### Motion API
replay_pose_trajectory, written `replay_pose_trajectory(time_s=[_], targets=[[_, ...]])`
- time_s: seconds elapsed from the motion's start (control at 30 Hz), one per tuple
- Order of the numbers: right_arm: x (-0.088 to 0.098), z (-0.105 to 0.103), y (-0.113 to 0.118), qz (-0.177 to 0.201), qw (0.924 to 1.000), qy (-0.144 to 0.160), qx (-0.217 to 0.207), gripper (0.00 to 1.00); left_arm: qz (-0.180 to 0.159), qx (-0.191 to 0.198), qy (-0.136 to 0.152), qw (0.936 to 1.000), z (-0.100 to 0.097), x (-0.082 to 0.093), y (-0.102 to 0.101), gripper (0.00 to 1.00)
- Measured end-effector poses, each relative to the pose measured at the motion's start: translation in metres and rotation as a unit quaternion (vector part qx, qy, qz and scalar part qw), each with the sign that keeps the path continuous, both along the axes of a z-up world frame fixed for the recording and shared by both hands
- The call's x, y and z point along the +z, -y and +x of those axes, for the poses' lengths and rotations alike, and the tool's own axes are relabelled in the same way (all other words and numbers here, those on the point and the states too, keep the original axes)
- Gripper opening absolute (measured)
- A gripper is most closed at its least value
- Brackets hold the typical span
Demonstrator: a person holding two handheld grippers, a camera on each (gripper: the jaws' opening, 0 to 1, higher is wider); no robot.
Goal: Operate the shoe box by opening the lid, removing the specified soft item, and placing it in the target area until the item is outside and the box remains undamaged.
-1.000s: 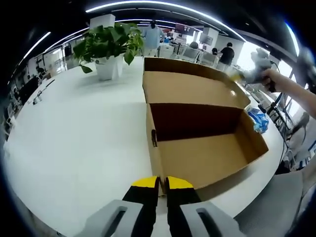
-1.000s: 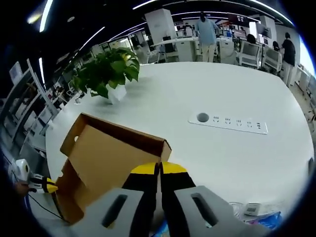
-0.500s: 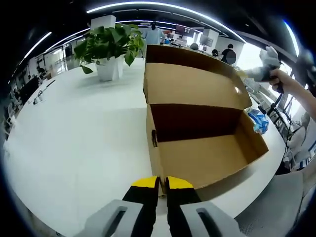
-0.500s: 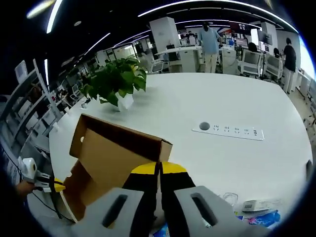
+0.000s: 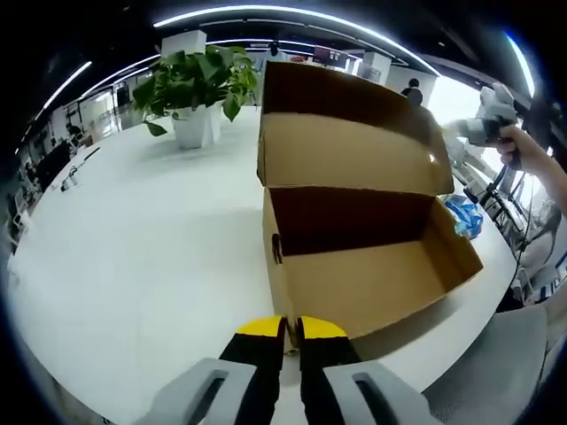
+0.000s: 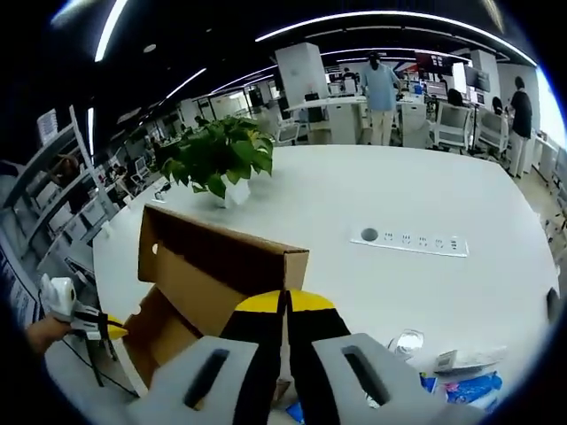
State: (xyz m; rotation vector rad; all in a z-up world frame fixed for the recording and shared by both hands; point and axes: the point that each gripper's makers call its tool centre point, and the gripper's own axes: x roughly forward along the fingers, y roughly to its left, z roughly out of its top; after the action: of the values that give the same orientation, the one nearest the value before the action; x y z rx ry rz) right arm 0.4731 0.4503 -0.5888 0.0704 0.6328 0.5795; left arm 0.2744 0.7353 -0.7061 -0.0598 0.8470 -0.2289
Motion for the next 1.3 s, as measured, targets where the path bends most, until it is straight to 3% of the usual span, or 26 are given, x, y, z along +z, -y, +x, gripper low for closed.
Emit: replay_pose_trajectory(time_s=[0.77,1.03,1.3], targets=[[0.017,-0.058,0.001,0.006,0.9975,0.070,0.007,0.00,0.016,-0.002,0.024,0.9996,0.000,0.001,0.000,0.06],[0.016,-0.078,0.001,0.007,0.9966,0.081,0.009,0.00,0.018,0.006,0.029,0.9994,0.001,0.001,-0.001,0.07],[0.008,-0.096,0.001,0.002,0.9959,0.090,0.010,0.00,0.016,0.015,0.028,0.9993,-0.002,0.001,-0.004,0.14]])
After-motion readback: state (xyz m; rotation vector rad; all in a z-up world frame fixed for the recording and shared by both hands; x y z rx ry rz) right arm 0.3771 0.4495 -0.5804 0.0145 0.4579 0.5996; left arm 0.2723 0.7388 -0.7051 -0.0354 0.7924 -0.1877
